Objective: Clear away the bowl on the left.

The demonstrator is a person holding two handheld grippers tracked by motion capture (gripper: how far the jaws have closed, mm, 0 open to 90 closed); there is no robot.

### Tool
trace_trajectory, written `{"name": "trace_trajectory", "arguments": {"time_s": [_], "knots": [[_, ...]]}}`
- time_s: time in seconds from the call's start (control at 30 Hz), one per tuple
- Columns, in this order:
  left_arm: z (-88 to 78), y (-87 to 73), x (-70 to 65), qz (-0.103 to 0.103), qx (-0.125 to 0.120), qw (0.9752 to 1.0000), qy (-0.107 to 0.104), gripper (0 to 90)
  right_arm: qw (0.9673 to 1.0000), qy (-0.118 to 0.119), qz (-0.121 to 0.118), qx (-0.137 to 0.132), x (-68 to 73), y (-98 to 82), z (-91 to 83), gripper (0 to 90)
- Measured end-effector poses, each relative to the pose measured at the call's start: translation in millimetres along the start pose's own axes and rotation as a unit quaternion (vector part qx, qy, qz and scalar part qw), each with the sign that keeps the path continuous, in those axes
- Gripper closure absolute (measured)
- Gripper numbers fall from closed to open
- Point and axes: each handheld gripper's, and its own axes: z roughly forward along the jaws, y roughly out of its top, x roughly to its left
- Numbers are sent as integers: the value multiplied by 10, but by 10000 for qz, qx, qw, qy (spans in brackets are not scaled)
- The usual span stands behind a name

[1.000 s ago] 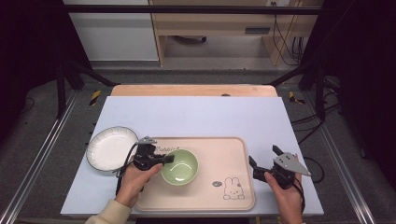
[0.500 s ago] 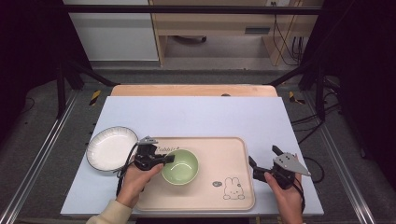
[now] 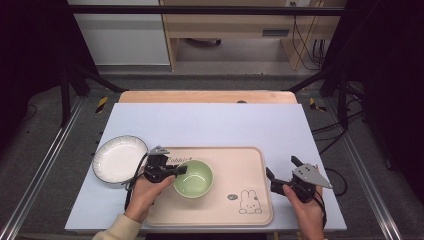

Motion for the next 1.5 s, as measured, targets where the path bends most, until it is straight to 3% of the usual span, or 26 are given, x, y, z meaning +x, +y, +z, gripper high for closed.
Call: {"name": "trace_trajectory", "arguments": {"time_s": [0.27,0.43,0.87,1.0,1.1,1.3,1.37,1.4,1.43,1.5], "knots": [[-20,11,-26,161,10,9998,142,792,10000,-2,-4,27,4,-5,7,56],[-48,20,-29,183,-144,9997,115,767,10000,-2,14,30,3,-7,11,56],[-136,71,-73,317,-349,9980,420,587,10000,4,27,38,-3,-14,19,55],[-171,80,-99,440,-530,9971,327,541,10000,-2,56,50,-4,-20,17,55],[-188,89,-105,561,-675,9960,178,433,9999,-18,85,53,-8,-31,17,55],[-210,112,-144,965,-995,9903,-57,223,10000,-30,-5,5,-28,-27,9,53],[-225,110,-169,1151,-1099,9873,-2,183,10000,-21,42,29,-26,-25,15,52],[-237,121,-161,1293,-1172,9845,200,166,10000,-16,40,19,-25,-24,17,51],[-217,123,-192,1253,-1219,9846,-86,153,10000,-14,13,5,-26,-24,18,51],[-225,138,-202,1317,-1322,9824,1,139,10000,1,12,8,-13,-22,8,51]]}}
